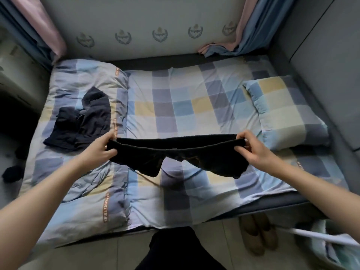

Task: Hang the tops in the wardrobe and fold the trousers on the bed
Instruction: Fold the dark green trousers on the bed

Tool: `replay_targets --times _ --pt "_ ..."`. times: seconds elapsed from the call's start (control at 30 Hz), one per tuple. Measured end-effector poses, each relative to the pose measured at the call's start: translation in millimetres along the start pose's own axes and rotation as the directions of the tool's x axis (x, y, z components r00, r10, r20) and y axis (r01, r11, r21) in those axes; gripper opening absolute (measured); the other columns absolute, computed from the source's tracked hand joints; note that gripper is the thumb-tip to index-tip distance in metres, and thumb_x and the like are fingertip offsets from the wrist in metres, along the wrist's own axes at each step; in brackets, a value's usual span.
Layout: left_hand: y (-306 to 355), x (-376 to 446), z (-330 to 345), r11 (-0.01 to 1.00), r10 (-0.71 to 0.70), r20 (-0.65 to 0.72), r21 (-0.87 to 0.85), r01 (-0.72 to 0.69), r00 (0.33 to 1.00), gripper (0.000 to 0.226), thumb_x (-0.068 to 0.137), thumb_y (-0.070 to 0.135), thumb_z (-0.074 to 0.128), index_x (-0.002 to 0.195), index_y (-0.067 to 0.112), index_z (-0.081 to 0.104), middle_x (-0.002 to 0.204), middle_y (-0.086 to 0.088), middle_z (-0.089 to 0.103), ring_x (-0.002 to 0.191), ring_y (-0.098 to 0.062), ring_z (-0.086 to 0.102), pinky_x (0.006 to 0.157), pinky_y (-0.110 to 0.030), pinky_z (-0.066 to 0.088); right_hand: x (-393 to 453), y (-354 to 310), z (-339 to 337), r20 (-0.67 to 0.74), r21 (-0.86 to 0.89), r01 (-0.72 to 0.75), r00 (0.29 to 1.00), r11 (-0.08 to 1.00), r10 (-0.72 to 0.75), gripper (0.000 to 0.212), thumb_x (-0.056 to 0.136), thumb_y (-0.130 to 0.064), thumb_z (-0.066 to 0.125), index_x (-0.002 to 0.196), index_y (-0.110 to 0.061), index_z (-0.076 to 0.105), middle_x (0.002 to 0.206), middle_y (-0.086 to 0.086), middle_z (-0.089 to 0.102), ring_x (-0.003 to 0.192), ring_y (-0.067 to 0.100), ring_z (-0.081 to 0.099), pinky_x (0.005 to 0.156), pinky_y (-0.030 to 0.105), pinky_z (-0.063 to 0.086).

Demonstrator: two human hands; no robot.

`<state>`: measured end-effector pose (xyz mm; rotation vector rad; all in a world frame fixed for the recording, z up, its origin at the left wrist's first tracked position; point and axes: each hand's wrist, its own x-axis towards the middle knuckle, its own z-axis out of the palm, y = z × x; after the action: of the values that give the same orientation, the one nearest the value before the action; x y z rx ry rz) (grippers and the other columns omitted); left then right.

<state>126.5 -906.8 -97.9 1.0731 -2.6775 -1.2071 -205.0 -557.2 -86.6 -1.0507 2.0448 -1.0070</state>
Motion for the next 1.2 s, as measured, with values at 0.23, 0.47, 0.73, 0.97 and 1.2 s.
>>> replay_targets --times 0.23,0.47,0.73,0.97,1.2 --pt "-27.7 -27.7 5.5 0.936 -0.261 0.332 -0.142 0.321 0.906 0.026 0.089 0.016 0.057 0.108 0.033 0.063 0.084 -0.004 0.066 0.072 -0.016 0.061 0.066 -0.032 0.047 -15.3 5.7 -15.9 0.272 0.090 -0.264 0.934 0.960 0.231 0.028 0.094 -0.019 0.059 0.121 -0.020 0.055 0.056 -0.007 0.059 0.052 0.001 0.056 0.047 0.014 0.041" --pt "-26.9 -23.5 0.8 0.886 -0.285 0.647 -0.105 0.452 0.708 0.023 0.098 0.029 0.049 0.106 0.017 0.067 0.109 -0.017 0.067 0.095 -0.024 0.067 0.085 -0.038 0.051 5.0 1.9 -38.2 0.618 0.092 -0.549 0.686 0.831 0.385 0.040 0.082 -0.026 0.066 0.118 -0.011 0.065 0.112 0.014 0.069 0.105 0.028 0.066 0.081 0.029 0.055" --pt "-46.2 60.9 45.5 0.963 -0.264 0.295 0.139 0.232 0.918 0.015 0.095 0.016 0.058 0.103 0.028 0.062 0.105 -0.001 0.068 0.099 -0.017 0.062 0.085 -0.028 0.042 95.5 49.9 -5.6 0.250 -0.209 -0.351 0.883 0.913 0.396 0.019 0.093 -0.028 0.061 0.111 -0.027 0.065 0.103 0.003 0.071 0.096 0.015 0.067 0.081 0.022 0.049" --pt "-166.0 150.1 198.9 0.917 -0.338 0.020 0.230 0.324 0.941 0.017 0.094 0.012 0.057 0.107 0.004 0.063 0.108 -0.024 0.067 0.105 -0.039 0.060 0.084 -0.042 0.045 185.2 218.5 118.6 -0.114 -0.307 -0.413 0.910 0.857 0.398 0.017 0.089 -0.014 0.064 0.087 0.002 0.066 0.086 0.019 0.068 0.086 0.034 0.064 0.076 0.041 0.049" --pt "-252.9 209.8 299.7 0.896 -0.438 -0.049 0.055 0.440 0.898 0.015 0.100 0.018 0.047 0.108 0.007 0.053 0.106 -0.027 0.063 0.102 -0.043 0.057 0.079 -0.039 0.038 237.8 326.9 198.3 -0.229 -0.141 -0.498 0.857 0.855 0.462 0.013 0.098 -0.012 0.044 0.095 -0.005 0.055 0.088 0.013 0.056 0.083 0.028 0.054 0.071 0.035 0.038"
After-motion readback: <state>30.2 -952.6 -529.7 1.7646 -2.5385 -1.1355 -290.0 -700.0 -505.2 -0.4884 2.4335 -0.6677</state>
